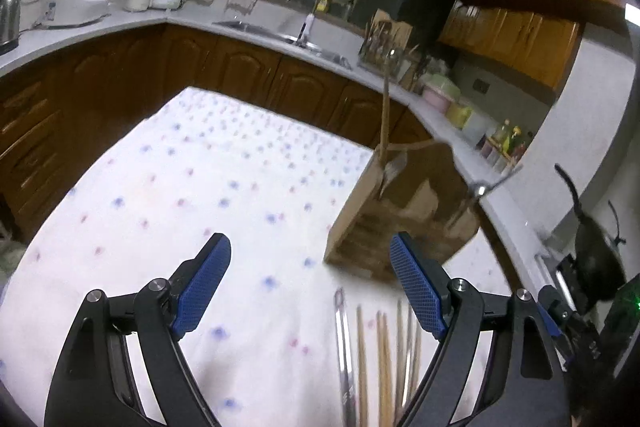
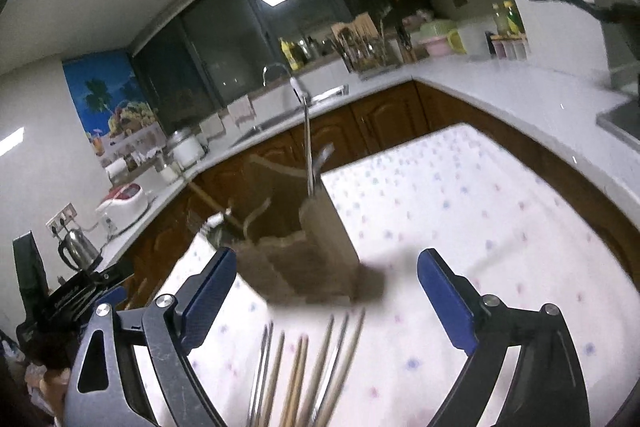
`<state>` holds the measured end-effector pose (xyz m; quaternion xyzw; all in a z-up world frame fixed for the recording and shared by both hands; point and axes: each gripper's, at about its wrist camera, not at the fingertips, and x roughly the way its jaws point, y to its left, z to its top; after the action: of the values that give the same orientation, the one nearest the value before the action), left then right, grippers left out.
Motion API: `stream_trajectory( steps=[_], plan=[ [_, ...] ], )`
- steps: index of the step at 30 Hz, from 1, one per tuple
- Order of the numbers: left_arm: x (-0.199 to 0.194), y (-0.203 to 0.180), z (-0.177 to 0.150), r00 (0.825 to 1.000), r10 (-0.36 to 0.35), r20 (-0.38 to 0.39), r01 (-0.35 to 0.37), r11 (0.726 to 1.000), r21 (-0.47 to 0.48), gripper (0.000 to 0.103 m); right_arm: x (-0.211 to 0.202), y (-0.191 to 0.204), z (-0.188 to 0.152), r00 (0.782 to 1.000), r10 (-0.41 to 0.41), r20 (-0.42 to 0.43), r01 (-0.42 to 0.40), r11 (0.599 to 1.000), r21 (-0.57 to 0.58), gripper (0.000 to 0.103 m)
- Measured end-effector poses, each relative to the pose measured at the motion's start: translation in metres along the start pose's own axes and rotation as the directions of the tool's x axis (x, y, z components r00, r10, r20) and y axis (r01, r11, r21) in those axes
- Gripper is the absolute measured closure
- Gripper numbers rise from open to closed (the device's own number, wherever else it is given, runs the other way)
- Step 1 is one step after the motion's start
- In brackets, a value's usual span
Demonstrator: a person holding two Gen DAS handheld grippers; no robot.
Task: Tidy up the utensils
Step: 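Lower the chopsticks into the holder and open both grippers, then move both open grippers back over the remaining chopsticks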
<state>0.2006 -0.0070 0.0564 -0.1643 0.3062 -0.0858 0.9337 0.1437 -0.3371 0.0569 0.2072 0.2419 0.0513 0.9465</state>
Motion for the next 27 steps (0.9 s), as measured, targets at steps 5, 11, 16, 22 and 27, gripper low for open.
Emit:
stream_trajectory(
  steps=[5,11,16,22,27],
  plan=[
    [-0.007,0.005,-0.029,0.999,0.025,-0.046,-0.024,1.0,0.016,0.019,-0.011,-0.005,-0.022,0.999,-0.022,-0.043,0.022,1.0,0.004,0.01],
    [-0.008,0.015,-0.055,0.993,0.051,-0.105,-0.05,0.999,0.014,0.019,-0.02,-0.01,-0.044,0.996,-0.04,-0.083,0.041,0.999,0.005,0.01],
    [-0.008,0.016,-0.062,0.991,0.061,-0.118,-0.058,0.998,0.022,0.019,-0.023,-0.011,-0.058,0.993,-0.055,-0.105,0.055,0.999,-0.003,0.01],
    [-0.003,0.014,-0.067,0.985,0.085,-0.147,-0.08,0.996,0.042,0.019,-0.019,-0.013,-0.065,0.989,-0.071,-0.13,0.072,0.997,0.004,0.01],
    [0.006,0.014,-0.07,0.977,0.107,-0.185,-0.097,0.994,0.058,0.019,-0.016,-0.013,-0.067,0.987,-0.077,-0.14,0.077,0.997,-0.001,0.01]
  ],
)
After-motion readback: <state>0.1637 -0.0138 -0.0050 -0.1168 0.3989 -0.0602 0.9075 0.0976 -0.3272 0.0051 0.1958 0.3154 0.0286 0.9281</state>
